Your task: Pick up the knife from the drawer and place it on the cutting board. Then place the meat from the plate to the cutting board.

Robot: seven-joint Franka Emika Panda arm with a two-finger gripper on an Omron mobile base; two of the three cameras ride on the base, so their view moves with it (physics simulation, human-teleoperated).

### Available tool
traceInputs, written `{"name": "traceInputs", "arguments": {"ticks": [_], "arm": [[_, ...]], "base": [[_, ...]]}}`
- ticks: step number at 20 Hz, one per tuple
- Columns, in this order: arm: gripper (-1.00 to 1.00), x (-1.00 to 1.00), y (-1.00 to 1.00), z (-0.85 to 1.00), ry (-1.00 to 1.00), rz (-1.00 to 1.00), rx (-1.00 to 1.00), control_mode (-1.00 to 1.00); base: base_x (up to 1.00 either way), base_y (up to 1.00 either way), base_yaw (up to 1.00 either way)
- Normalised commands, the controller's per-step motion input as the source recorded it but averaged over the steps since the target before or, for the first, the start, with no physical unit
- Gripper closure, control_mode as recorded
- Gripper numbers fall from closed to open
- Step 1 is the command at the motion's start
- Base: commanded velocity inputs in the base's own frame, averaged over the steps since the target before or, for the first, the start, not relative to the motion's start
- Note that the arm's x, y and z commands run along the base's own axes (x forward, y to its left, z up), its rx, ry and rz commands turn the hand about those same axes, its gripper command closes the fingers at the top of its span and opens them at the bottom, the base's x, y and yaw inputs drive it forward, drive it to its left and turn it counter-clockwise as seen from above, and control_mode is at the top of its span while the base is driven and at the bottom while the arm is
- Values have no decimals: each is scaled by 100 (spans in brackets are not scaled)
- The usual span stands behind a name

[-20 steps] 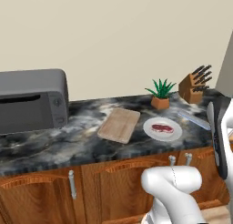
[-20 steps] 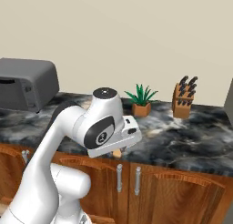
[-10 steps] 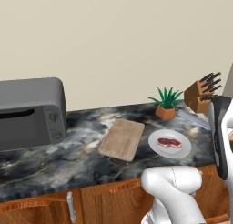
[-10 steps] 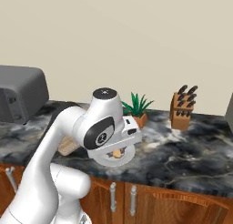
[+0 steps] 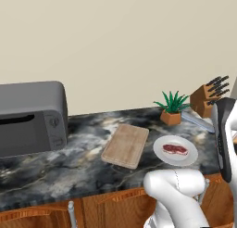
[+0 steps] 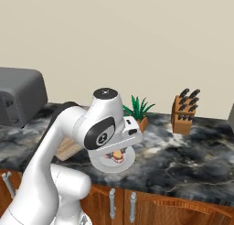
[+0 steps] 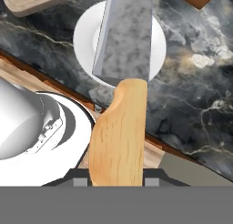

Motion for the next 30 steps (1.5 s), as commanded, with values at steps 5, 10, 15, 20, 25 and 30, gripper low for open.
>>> {"name": "traceInputs", "arguments": {"ticks": [5,10,15,20,25,30], "arm": [[100,0,0,0,0,0,0,100],[100,0,0,0,0,0,0,-100],[100,6,56,-11,0,7,-1,-100],[100,47,99,-15,0,17,0,-100],[100,65,94,-9,0,20,0,-100],[100,62,55,-12,0,21,0,-100]], "base": [[9,-2,0],[0,0,0],[0,0,0],[0,0,0],[0,0,0],[0,0,0]]}}
